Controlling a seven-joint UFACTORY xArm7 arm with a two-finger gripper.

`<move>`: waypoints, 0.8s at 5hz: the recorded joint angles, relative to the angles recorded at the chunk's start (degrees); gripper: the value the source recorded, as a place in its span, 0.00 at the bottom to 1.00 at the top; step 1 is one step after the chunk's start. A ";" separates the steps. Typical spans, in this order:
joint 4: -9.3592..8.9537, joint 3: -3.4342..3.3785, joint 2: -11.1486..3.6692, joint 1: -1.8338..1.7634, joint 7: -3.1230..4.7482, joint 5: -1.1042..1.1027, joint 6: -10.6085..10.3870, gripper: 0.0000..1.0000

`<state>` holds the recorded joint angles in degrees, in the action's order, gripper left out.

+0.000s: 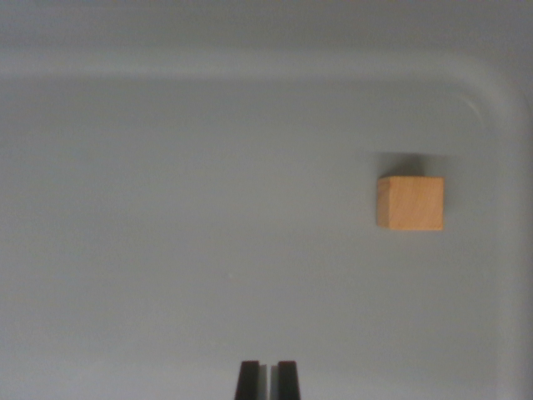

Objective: Push wooden cube

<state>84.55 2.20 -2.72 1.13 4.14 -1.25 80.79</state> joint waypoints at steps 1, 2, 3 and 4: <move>0.00 0.00 0.00 0.00 0.00 0.00 0.00 0.00; -1.28 0.39 -1.12 0.49 1.11 0.34 -2.21 0.00; -1.28 0.39 -1.12 0.49 1.11 0.34 -2.21 0.00; -2.70 0.82 -2.36 1.03 2.35 0.72 -4.67 0.00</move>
<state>81.86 3.02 -5.08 2.16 6.50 -0.52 76.12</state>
